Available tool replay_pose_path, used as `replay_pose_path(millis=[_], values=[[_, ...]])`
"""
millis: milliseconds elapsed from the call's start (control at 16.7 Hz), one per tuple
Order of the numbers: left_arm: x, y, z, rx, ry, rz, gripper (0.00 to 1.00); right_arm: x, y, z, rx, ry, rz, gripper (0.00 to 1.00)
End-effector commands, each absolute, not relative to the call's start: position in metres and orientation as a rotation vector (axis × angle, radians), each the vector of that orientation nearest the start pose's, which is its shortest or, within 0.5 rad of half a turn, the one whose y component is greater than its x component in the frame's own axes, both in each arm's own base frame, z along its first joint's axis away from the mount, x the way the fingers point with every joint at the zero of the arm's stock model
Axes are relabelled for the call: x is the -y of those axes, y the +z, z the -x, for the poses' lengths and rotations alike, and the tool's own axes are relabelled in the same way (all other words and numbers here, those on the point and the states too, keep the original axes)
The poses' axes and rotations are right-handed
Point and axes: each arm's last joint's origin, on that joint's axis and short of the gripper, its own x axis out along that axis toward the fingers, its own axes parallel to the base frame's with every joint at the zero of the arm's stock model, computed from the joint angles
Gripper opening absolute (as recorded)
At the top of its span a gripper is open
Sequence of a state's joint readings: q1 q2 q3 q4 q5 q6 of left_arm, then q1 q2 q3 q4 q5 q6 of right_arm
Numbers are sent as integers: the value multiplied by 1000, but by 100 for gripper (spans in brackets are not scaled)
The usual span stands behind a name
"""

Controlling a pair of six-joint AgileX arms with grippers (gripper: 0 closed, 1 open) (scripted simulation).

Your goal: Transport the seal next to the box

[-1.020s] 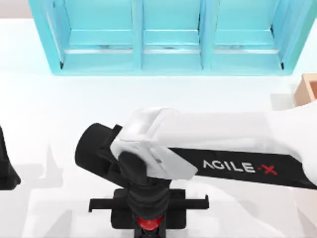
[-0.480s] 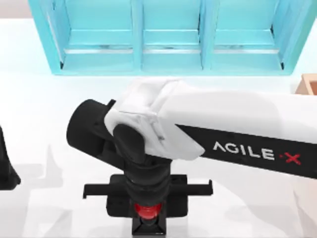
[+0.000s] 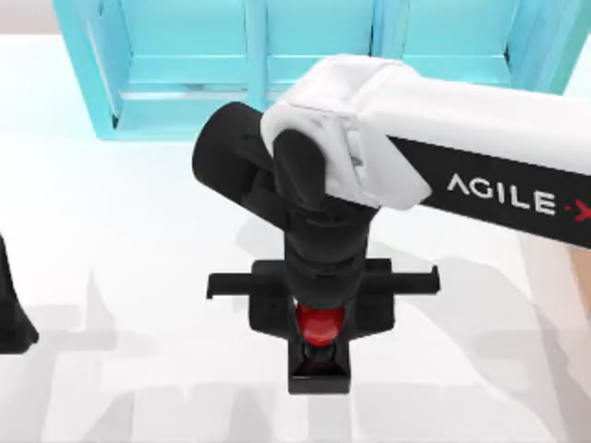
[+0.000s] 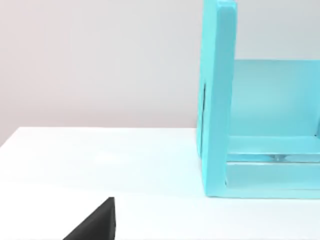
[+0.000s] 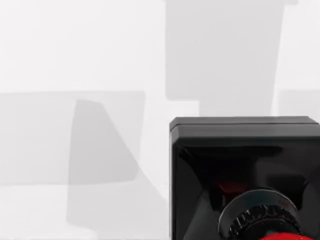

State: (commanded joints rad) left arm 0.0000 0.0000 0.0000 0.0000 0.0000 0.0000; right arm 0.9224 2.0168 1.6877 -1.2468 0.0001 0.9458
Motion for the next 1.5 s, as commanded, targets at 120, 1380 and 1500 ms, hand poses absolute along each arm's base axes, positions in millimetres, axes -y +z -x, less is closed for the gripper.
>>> replay_pose_path(millis=[120,1380,1500], values=[[1,160,-106,0,0,0,100,-281,230,-266,-1576,-16,-11,0],[1,160,-106,0,0,0,100,-84,253,-350,-1572,-10,-12,0],[1,160,-106,0,0,0,100,-85,235,-349,-1572,-8,-9,0]])
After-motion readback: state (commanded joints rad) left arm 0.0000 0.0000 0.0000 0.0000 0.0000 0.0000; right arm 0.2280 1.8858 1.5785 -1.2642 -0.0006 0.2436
